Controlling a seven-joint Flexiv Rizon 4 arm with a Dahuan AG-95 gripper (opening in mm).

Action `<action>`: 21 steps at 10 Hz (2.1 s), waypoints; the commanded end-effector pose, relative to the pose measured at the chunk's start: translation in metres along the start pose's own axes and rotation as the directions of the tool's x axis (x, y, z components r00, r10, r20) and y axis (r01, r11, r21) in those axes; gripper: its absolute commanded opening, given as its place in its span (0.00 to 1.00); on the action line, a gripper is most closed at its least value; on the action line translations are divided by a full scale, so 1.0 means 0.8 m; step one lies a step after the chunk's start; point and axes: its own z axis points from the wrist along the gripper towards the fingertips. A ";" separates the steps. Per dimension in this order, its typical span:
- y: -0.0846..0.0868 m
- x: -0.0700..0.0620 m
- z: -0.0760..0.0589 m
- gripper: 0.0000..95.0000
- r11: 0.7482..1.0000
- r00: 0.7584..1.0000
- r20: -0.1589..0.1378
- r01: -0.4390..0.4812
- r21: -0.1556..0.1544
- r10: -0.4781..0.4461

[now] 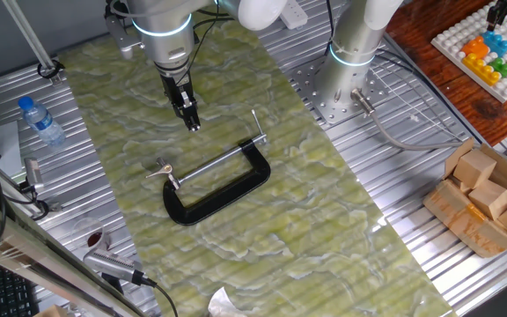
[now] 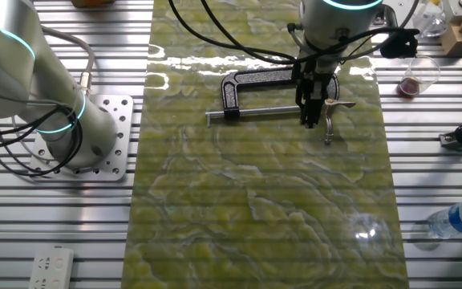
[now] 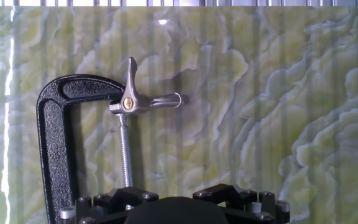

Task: Turn off the water tap

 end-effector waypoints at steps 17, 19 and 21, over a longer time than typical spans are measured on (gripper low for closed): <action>-0.008 -0.066 0.033 0.00 0.729 0.729 -0.039 0.680 -0.075 -0.684; -0.002 -0.089 0.040 0.20 0.652 0.651 -0.045 0.753 -0.090 -0.758; 0.009 -0.106 0.044 0.20 0.590 0.589 -0.047 0.802 -0.097 -0.807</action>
